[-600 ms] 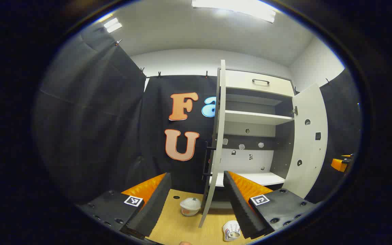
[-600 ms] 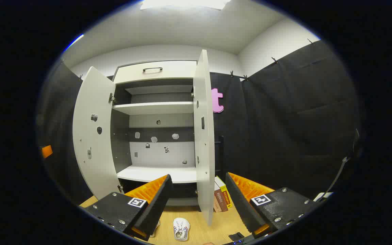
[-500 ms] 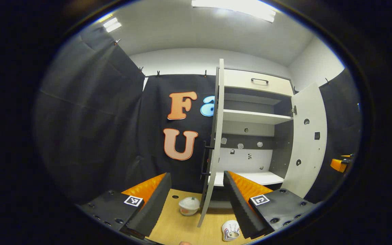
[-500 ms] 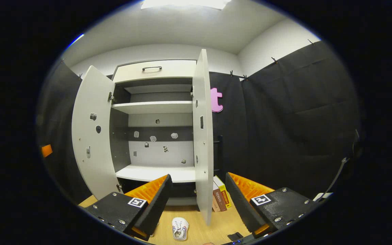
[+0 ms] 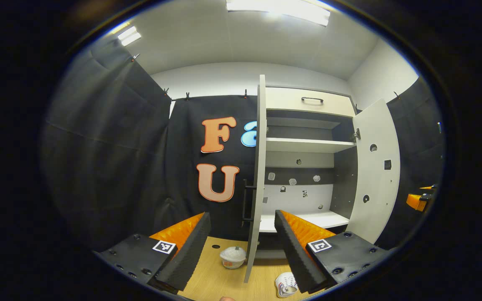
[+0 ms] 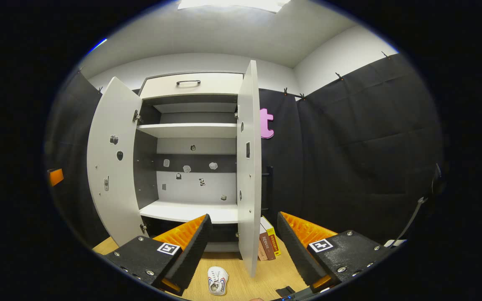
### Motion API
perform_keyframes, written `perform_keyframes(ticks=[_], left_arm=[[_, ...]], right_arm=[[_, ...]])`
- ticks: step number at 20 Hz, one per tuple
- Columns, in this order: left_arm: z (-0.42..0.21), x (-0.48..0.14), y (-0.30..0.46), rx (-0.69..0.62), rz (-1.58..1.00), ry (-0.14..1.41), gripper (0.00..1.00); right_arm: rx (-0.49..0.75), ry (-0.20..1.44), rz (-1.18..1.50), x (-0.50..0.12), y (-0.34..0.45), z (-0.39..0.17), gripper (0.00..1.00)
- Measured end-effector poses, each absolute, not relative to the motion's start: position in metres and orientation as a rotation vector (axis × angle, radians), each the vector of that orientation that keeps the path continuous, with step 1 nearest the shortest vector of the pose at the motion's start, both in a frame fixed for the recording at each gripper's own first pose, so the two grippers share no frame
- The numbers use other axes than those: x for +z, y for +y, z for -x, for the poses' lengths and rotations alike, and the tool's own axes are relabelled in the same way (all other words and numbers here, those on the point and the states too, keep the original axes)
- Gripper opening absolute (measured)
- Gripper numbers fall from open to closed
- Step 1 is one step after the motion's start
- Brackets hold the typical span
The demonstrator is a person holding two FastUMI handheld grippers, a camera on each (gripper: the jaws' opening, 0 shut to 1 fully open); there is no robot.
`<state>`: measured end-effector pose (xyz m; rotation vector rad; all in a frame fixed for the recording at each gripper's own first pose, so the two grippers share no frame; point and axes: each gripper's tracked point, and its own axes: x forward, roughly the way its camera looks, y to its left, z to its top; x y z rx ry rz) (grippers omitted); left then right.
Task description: Grab one shoe with the right hand and put it into the shoe cabinet, grab the other shoe with the left hand and put it into the shoe cabinet; then close the right door with the right hand and the left door with the left hand.
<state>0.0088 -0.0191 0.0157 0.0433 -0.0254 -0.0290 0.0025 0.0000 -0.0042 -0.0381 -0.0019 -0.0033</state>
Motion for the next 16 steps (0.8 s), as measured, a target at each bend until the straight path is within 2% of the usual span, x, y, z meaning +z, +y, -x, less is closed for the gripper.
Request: perform_keyframes(ticks=[9,16], left_arm=[[-0.01,0.007,-0.02,-0.014,-0.041,-0.01,0.98],[-0.009,-0.003,-0.014,-0.002,-0.044,0.023,0.99]], right_arm=[[0.033,0.028,0.054,-0.045,0.022,-0.016,0.96],[0.083,0.13,0.052,-0.129,0.052,-0.033,0.96]])
